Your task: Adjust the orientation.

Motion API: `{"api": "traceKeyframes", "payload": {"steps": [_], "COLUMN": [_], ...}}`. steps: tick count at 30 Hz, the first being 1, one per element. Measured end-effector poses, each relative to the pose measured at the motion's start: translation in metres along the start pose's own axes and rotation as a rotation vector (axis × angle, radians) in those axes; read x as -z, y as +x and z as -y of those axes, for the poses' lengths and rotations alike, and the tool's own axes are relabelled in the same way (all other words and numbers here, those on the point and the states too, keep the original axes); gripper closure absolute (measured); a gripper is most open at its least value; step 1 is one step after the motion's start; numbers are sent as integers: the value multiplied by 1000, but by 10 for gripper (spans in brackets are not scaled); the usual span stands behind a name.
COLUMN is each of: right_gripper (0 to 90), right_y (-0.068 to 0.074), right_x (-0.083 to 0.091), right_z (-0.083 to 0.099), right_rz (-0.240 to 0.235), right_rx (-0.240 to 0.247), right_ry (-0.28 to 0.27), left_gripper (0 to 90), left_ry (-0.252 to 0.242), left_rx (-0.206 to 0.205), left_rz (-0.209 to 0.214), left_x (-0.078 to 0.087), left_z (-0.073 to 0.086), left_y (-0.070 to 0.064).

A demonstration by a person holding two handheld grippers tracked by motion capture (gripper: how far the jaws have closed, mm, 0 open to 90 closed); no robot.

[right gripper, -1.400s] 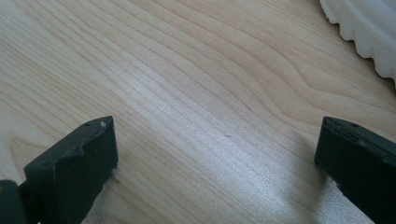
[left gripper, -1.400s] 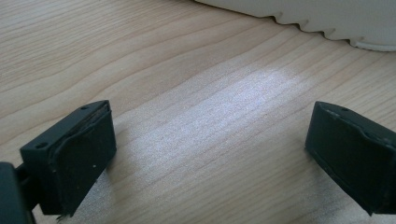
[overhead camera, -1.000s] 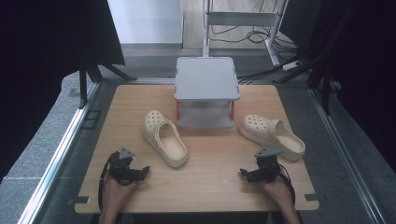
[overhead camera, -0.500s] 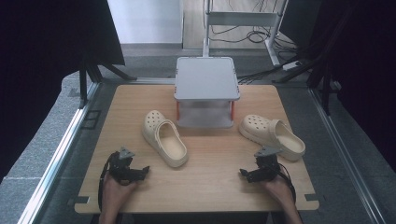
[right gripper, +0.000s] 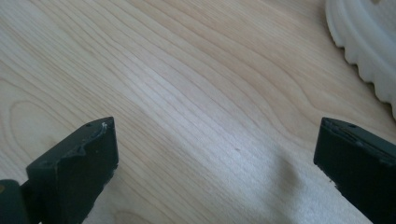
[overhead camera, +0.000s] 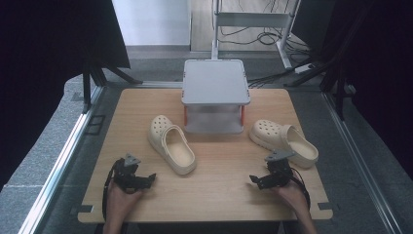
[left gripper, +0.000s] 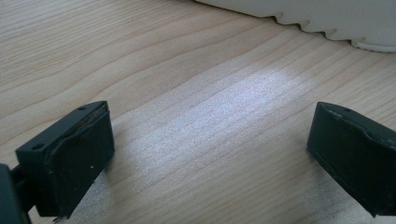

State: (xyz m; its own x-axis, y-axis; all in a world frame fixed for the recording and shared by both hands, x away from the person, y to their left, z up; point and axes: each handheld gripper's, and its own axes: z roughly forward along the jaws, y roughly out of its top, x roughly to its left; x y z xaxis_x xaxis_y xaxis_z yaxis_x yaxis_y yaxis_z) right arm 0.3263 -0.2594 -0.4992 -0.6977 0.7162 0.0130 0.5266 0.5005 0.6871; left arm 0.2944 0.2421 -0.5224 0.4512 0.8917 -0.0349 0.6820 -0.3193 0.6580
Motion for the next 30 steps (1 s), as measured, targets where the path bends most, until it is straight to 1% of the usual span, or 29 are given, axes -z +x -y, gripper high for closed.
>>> {"api": "traceKeyframes", "payload": {"steps": [7, 10, 11, 12, 18, 19, 21, 26, 29, 30], "right_gripper": [0, 0, 0, 0, 0, 0, 0, 0, 0, 0], "right_y": [1, 3, 3, 3, 7, 8, 8, 11, 15, 17], "right_x": [1, 0, 0, 0, -4, -6, -8, -13, -16, -18], "right_z": [-9, -15, -19, -19, -31, -35, -37, -49, -60, -63], "right_rz": [-25, -35, -50, -50, -90, -106, -109, -116, -126, -123], "right_rx": [5, 11, 16, 16, 20, 13, 9, 35, 51, 56], "right_ry": [-4, -14, -25, -25, -33, -41, -43, -39, -38, -38], "left_gripper": [4, 4, 4, 4, 4, 4, 4, 4, 4, 4], "left_ry": [0, 0, 0, 0, 0, 0, 0, 0, 0, 0], "left_rx": [0, 0, 0, 0, 0, 0, 0, 0, 0, 0], "left_rz": [0, 0, 0, 0, 0, 0, 0, 0, 0, 0], "left_x": [0, 0, 0, 0, 0, 0, 0, 0, 0, 0], "left_z": [0, 0, 0, 0, 0, 0, 0, 0, 0, 0], "left_y": [0, 0, 0, 0, 0, 0, 0, 0, 0, 0]}}
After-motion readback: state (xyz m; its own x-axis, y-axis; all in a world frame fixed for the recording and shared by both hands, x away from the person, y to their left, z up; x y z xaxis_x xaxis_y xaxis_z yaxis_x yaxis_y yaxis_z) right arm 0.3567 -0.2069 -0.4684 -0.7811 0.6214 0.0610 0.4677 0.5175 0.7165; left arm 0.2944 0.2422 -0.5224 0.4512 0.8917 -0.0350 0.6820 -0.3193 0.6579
